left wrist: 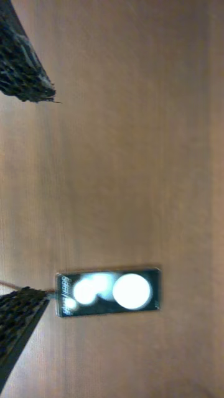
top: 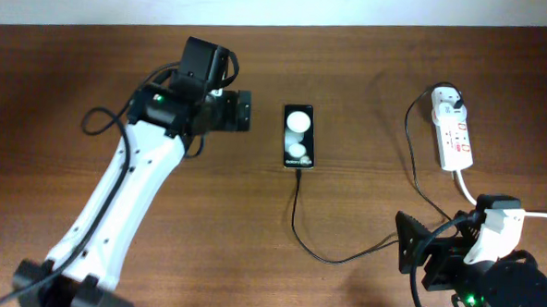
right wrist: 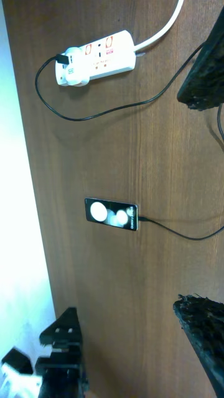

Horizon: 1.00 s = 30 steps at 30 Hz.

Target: Plug charger to phone and switch on socket

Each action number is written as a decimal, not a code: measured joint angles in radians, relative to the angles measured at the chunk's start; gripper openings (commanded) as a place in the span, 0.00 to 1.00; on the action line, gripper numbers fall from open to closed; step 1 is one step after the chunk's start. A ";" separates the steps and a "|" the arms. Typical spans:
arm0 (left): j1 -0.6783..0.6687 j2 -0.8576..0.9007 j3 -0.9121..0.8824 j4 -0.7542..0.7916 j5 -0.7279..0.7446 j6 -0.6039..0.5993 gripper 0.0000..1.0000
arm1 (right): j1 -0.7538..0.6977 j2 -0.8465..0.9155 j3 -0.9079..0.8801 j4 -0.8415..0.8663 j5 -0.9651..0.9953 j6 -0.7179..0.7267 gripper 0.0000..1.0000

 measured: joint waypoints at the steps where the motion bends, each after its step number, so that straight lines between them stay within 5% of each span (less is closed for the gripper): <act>1: 0.000 -0.019 0.000 -0.045 -0.013 0.000 0.99 | 0.000 0.000 0.000 -0.001 0.000 -0.001 0.99; 7: 0.000 -0.227 0.000 -0.259 -0.144 0.001 0.99 | 0.000 0.000 0.000 0.000 0.003 0.000 0.99; 20: 0.000 -0.740 -0.001 -0.369 -0.216 0.003 0.99 | 0.000 0.000 0.000 0.001 0.003 0.000 0.99; 30: 0.000 -0.782 -0.007 -0.630 -0.219 0.003 0.99 | 0.000 0.000 0.000 0.000 0.003 -0.001 0.99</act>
